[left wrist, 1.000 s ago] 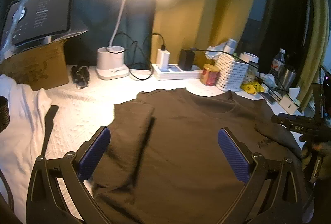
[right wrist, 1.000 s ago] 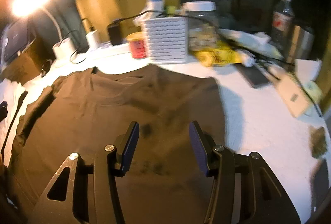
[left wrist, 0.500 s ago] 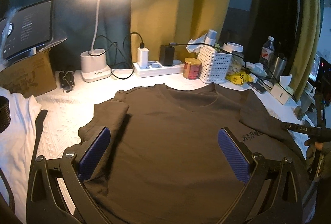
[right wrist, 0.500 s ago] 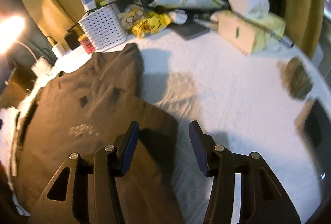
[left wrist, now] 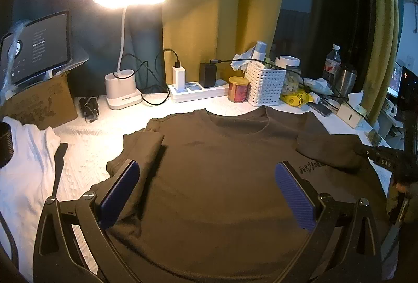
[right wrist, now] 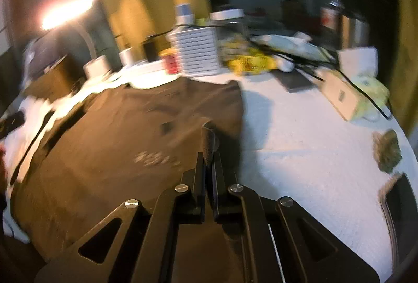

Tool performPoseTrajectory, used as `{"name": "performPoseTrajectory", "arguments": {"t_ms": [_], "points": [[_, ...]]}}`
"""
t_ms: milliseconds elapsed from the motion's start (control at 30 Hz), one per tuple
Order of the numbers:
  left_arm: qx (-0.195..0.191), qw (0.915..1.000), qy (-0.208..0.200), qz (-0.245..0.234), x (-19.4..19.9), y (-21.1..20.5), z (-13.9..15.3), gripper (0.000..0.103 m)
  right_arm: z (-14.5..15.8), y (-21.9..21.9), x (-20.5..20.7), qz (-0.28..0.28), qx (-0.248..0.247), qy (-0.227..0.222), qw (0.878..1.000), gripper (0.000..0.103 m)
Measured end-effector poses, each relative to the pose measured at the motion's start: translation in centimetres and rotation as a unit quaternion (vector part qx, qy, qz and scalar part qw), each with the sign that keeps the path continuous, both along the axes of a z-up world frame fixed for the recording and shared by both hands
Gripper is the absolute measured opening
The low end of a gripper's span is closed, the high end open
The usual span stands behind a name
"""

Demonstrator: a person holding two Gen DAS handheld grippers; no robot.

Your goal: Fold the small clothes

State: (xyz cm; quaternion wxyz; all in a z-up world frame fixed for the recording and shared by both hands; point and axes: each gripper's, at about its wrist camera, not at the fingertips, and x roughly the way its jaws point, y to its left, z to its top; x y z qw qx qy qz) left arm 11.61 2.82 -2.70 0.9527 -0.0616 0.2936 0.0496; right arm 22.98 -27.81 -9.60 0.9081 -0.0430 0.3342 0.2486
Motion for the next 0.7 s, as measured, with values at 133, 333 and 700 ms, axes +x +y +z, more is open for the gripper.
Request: {"name": "performPoseTrajectory", "arguments": {"t_ms": [133,333,700], "points": [[0.0,1.0,0.0,-0.002,-0.9,0.0,-0.1,0.102,-1.4,2.1,-1.9,0.044,-0.042,0.001,0.998,0.005],[-0.008,1.0,0.003,0.003,-2.2,0.7,-0.6,0.102,-3.8,4.2,-4.0,0.079,-0.097,0.014,0.992,0.006],[-0.024,0.9996,0.008,0.015,-3.4,2.4,-1.5,0.102,-3.9,5.0,-6.4,0.101,-0.129,0.028,0.986,0.055]]}}
